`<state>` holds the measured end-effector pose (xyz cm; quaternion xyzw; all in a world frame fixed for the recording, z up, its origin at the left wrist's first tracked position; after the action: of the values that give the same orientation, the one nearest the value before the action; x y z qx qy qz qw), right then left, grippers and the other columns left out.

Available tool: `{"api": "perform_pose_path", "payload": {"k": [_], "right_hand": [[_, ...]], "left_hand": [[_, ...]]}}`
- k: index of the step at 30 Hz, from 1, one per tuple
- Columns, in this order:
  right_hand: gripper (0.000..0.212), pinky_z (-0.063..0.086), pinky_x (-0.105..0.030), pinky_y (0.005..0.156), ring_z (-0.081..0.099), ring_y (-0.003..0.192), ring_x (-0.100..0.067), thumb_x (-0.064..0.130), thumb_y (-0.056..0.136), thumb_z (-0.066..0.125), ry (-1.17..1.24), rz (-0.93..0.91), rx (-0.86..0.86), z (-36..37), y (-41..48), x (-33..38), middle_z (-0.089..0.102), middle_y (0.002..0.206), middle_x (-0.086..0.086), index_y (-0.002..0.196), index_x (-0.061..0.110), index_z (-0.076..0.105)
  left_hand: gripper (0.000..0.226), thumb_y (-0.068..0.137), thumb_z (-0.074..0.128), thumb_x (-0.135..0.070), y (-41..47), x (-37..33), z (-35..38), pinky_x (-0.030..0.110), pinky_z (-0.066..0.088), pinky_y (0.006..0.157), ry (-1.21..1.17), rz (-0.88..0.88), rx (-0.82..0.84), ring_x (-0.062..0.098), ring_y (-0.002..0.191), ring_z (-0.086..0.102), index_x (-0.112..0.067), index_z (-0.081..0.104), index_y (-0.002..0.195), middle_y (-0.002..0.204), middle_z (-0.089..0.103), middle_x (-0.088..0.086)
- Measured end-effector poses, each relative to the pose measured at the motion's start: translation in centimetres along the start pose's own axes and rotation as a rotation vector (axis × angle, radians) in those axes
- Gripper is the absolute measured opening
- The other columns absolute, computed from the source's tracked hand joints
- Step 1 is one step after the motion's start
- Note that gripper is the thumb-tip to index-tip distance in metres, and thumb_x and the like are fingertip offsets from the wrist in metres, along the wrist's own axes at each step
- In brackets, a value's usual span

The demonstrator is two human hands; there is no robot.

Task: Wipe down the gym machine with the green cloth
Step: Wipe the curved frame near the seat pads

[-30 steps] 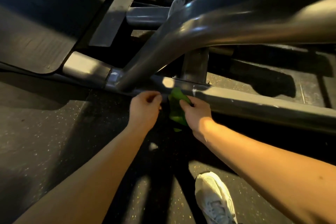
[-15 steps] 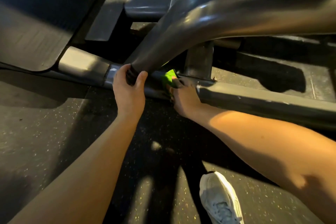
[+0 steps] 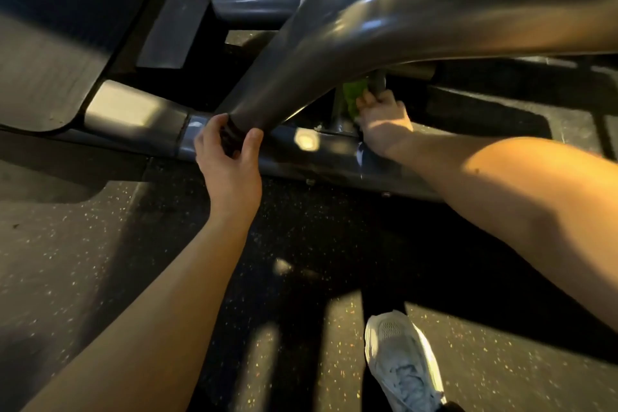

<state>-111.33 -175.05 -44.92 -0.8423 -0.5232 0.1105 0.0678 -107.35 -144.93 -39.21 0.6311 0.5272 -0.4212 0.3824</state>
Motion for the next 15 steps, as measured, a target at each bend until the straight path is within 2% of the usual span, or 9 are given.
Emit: {"api": "perform_pose_path", "payload": {"k": [3,5,8,12,15], "right_hand": [[0.060,0.039,-0.045,0.099,0.033,0.133,-0.040,0.033,0.093,0.034,0.011,0.096,0.058,-0.9,2.9,-1.0,0.033,0.154,-0.011,0.148,0.010,0.042],[0.055,0.040,-0.044,0.096,0.033,0.131,-0.041,0.029,0.098,0.040,0.004,0.119,0.076,-0.8,3.1,-0.6,0.032,0.154,-0.009,0.148,0.008,0.041],[0.048,0.034,-0.042,0.090,0.037,0.128,-0.040,0.024,0.094,0.047,-0.024,0.030,0.109,0.1,1.4,0.5,0.039,0.146,-0.010,0.140,0.009,0.049],[0.033,0.031,-0.043,0.106,0.040,0.125,-0.038,0.024,0.099,0.052,0.031,-0.013,0.089,0.3,-1.7,0.2,0.047,0.140,-0.014,0.126,0.010,0.065],[0.032,0.041,-0.038,0.105,0.048,0.123,-0.036,0.023,0.102,0.050,0.223,0.075,0.004,-1.5,-2.5,1.4,0.055,0.131,-0.019,0.117,0.005,0.072]], "left_hand": [[0.049,0.096,0.068,-0.036,0.0,-0.2,0.0,-0.003,0.037,0.087,-0.002,0.001,0.004,0.021,0.130,0.046,-0.019,0.052,0.139,0.138,0.043,0.001],[0.048,0.096,0.069,-0.033,0.1,-0.2,-0.1,-0.007,0.034,0.084,-0.003,0.001,0.003,0.022,0.130,0.046,-0.017,0.053,0.139,0.138,0.043,0.003],[0.048,0.096,0.069,-0.031,0.0,-0.3,-0.3,-0.008,0.033,0.082,-0.012,-0.001,0.012,0.024,0.131,0.045,-0.016,0.053,0.138,0.139,0.042,0.005],[0.050,0.095,0.069,-0.035,-0.1,-0.4,-0.1,-0.009,0.033,0.080,-0.019,-0.016,0.034,0.022,0.133,0.043,-0.021,0.050,0.139,0.141,0.042,0.002],[0.052,0.094,0.069,-0.038,0.0,-0.4,-0.3,-0.002,0.039,0.081,-0.030,-0.021,0.046,0.021,0.133,0.043,-0.025,0.049,0.140,0.141,0.043,0.000]]}}
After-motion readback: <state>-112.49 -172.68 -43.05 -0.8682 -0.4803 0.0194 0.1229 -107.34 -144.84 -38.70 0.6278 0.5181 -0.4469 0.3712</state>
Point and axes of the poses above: each hand's wrist, its own y-axis towards the middle knuckle, its own z-axis out of the palm, x = y × z, the point moved 3 cm from there along y, towards the middle knuckle
